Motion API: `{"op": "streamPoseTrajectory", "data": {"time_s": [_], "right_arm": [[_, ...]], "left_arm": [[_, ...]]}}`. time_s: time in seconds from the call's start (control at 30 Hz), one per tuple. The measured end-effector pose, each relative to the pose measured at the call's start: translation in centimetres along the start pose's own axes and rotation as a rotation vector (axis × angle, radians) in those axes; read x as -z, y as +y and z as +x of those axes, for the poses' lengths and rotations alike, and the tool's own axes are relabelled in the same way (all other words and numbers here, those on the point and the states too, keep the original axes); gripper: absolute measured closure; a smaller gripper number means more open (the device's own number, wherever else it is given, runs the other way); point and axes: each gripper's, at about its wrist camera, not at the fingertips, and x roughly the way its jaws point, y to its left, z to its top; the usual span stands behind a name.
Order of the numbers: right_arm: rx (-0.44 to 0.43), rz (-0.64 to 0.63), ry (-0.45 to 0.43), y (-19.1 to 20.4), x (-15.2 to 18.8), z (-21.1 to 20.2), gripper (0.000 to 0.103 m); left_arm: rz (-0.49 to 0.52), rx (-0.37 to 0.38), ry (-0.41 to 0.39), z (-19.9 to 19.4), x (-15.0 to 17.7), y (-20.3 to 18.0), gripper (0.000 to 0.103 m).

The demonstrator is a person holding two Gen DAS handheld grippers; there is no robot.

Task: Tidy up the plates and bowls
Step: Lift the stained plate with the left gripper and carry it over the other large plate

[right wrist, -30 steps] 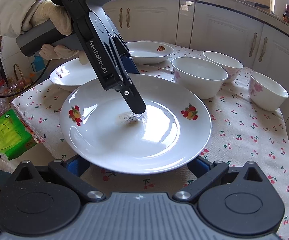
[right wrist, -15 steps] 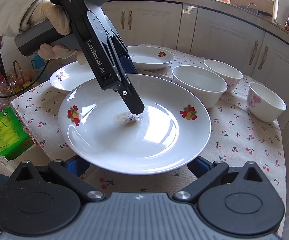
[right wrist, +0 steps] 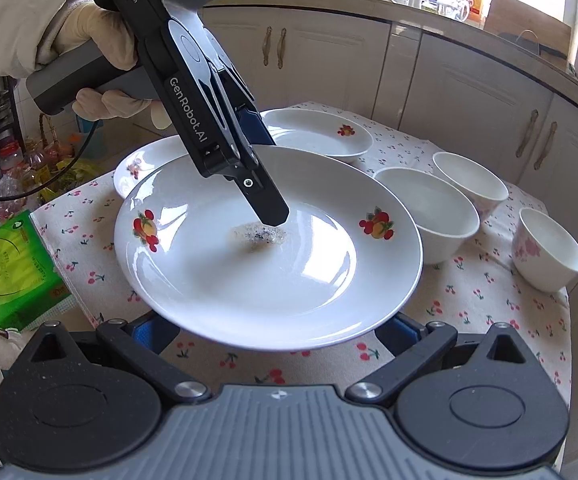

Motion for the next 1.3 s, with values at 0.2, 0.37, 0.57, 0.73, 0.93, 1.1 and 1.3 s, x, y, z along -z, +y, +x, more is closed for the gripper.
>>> {"op": "streamPoseTrajectory", "data": {"time_s": [0.2,0.37,0.57,0.73,0.93,1.1,1.3], "right_arm": [[-0.026,-0.037,-0.001,0.9,-1.8,1.2,0.000],[-0.053,-0.066,0.005,1.5,-3.3,2.6,0.000],[-0.084,-0.084,0.025,2.2,-4.5,4.2,0.000],[-0.097,-0.097,0.044,2.8,-5.4,5.3,0.000],[-0.105,-0.108,0.069,3.4,-6.2,6.4,0.000],[-0.102,-0.119,0.083,4.2,-6.8,6.8,0.000],[-0.097,-0.127,0.101,4.7,-7.2,7.0,0.000]], "left_arm": [[-0.039,-0.025,-0.017,-1.4,1.4,1.9,0.026],[-0.075,-0.041,-0.025,-2.5,2.7,3.8,0.026],[-0.118,-0.047,-0.032,-3.1,4.2,5.8,0.026],[-0.146,-0.043,-0.037,-3.0,5.4,7.2,0.026],[-0.167,-0.033,-0.038,-2.8,6.4,8.3,0.026],[-0.179,-0.024,-0.037,-2.6,6.7,9.0,0.026],[-0.188,-0.020,-0.041,-2.4,7.1,9.6,0.026]]}}
